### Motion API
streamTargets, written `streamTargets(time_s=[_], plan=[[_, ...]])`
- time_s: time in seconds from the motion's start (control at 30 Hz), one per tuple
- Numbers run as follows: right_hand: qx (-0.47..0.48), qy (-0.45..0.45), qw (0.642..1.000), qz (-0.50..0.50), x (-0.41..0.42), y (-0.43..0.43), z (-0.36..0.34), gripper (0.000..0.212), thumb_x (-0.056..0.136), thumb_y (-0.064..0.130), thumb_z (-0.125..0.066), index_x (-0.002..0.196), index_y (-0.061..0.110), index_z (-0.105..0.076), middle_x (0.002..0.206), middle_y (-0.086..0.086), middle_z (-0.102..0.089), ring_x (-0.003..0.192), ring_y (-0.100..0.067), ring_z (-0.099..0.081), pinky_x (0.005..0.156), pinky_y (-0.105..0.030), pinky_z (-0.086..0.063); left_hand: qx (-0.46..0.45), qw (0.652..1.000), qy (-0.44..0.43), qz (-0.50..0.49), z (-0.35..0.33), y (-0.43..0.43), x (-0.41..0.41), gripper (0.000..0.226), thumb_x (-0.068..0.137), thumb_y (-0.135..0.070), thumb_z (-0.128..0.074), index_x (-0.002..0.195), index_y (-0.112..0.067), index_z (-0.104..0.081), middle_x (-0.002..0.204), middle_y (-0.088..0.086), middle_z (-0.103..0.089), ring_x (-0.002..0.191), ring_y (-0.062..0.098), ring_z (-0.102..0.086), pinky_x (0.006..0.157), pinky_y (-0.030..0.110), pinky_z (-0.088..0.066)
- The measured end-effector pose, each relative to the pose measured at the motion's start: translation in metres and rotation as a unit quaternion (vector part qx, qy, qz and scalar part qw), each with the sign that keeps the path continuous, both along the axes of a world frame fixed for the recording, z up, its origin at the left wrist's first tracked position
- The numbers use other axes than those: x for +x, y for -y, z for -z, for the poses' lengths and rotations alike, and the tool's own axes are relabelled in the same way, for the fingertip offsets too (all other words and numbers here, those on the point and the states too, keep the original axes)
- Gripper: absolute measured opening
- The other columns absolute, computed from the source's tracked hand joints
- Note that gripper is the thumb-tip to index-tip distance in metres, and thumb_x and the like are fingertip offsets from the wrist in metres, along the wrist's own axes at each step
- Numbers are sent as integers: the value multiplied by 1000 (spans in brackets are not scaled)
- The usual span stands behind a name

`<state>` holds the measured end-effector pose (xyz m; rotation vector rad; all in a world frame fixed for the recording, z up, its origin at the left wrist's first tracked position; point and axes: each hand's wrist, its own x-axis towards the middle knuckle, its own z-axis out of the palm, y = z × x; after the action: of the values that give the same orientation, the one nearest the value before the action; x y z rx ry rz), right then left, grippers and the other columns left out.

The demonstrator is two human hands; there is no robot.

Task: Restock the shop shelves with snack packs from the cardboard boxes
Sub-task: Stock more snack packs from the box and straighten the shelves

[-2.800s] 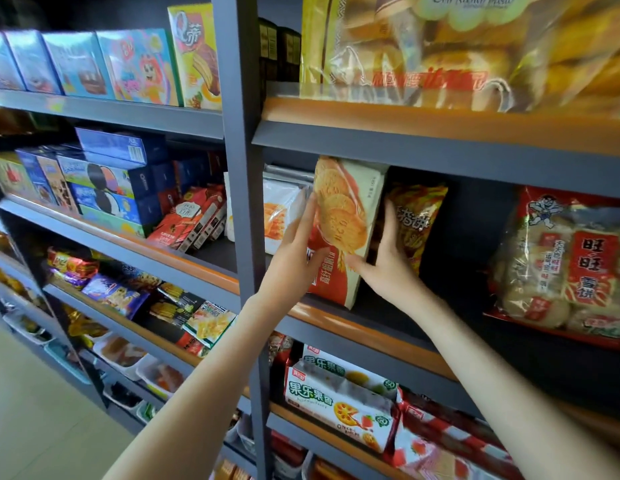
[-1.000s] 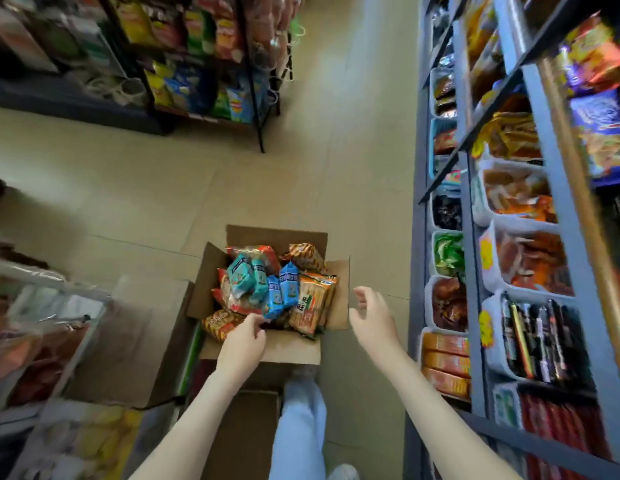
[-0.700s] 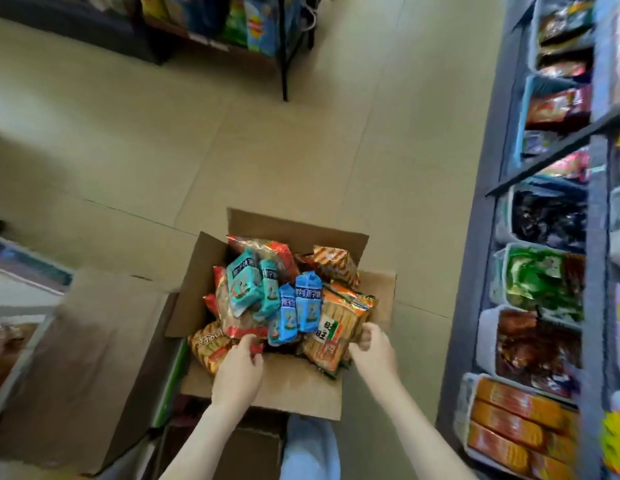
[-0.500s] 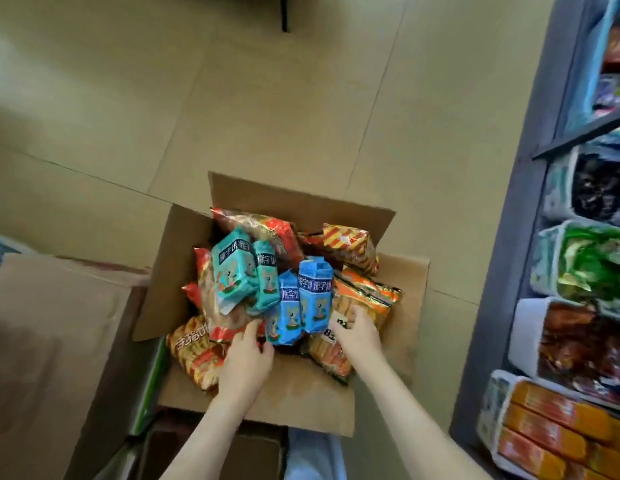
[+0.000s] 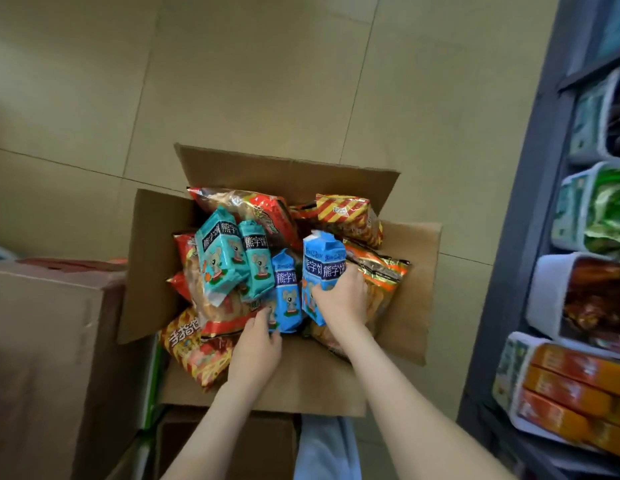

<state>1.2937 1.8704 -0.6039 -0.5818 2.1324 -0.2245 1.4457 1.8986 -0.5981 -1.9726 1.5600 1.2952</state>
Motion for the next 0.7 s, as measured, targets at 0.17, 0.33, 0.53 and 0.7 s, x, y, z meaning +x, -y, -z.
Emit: streamTargets(time_s=[0.17, 0.33, 0.53, 0.7], plan=[[-62, 24, 997, 51, -45, -34, -120, 56, 75, 24, -72, 125, 17, -48, 121, -1, -51, 119, -19, -46, 100, -39, -43, -17, 997, -72, -19, -80, 4, -26, 40, 97, -15, -50, 137, -16, -47, 127, 6, -59, 104, 17, -58, 80, 23, -41], [-128, 54, 985, 105, -93, -102, -267, 51, 75, 20, -75, 120, 22, -51, 112, 5, -54, 109, -14, -55, 91, -29, -46, 25, 937, -333, -101, -210, -8, -88, 43, 79, -47, -65, 120, -38, -55, 115, -4, -64, 110, 15, -60, 82, 16, -44], [-269, 71, 942, 187, -121, -234, -437, 29, 76, 6, -75, 97, 21, -62, 94, 11, -70, 91, -7, -65, 76, -17, -48, 96, 830, -549, -20, -374, -100, -141, 68, 73, -23, -76, 133, -30, -44, 113, 0, -71, 101, 10, -66, 76, 21, -51], [-357, 15, 911, 206, -124, -361, -553, 37, 80, 10, -74, 110, 27, -60, 99, 13, -71, 94, -3, -66, 87, -28, -50, 52, 785, -611, 84, -482, -201, -161, 63, 83, 6, -65, 130, -29, -44, 96, -4, -74, 86, 4, -67, 70, 19, -53]])
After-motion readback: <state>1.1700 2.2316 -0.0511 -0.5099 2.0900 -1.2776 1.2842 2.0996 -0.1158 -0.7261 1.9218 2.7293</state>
